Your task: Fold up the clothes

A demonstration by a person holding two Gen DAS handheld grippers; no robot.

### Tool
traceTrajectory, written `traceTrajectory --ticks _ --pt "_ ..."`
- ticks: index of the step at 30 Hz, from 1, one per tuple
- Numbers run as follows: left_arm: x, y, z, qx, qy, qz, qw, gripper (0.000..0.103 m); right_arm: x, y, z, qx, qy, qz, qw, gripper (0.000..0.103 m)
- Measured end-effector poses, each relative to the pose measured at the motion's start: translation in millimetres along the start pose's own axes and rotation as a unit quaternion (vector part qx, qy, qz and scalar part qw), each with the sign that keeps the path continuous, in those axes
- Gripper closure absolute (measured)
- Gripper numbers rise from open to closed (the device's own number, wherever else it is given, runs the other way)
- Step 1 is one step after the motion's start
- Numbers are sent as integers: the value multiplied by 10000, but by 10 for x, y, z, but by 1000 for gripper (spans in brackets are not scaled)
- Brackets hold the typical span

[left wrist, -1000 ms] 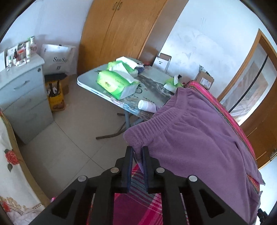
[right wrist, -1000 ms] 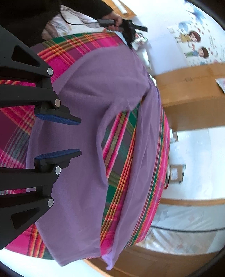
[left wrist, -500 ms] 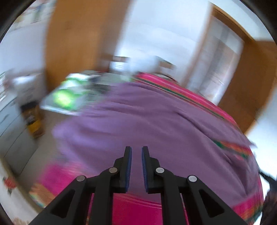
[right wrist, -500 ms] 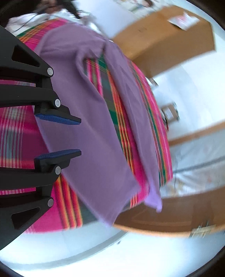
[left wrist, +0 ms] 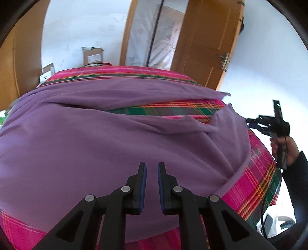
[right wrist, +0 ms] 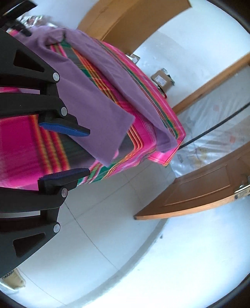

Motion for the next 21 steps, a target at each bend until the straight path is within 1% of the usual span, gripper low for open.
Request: traceTrajectory --ticks 3,5,6,7,8,9,12,15,21 --pt "-23 -23 11 -28 30 -29 10000 92 -119 -40 -83 -148 67 -156 9997 68" --pt "-38 -38 18 -46 50 -49 10000 92 -151 -40 -122 -202 33 -297 9993 68" --pt "-46 -46 21 -56 61 -58 9999 92 -141 -16 -134 -142 -16 -288 9995 71" --pt "-53 -53 25 -65 71 -68 9999 92 -127 11 -145 -75 -67 -269 9996 75" --pt "-61 -61 29 -74 81 -78 9999 92 -114 37 -156 -8 -118 -250 9996 85" --pt "-69 -69 32 -83 91 -87 9999 92 -101 63 -168 60 -169 -231 9996 98" --pt "-91 -91 43 -111 121 -117 9998 92 8 136 -159 232 -341 -291 9987 98" --pt "-106 -112 52 -145 148 -126 9997 92 175 160 -108 226 -475 -385 9979 98" --pt "-64 -160 76 -288 146 -14 9995 92 706 55 -2 -31 -806 -344 9962 98"
Point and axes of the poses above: each gripper's, at about its wrist camera, not at the fingertips, and x roughly against the way its jaws point, y to its left, z to its underside, the point moved 3 cm from there along -x, roughly the way its jaws point, and after that the axes turned 8 degrees about -z, right-handed, at the moved point
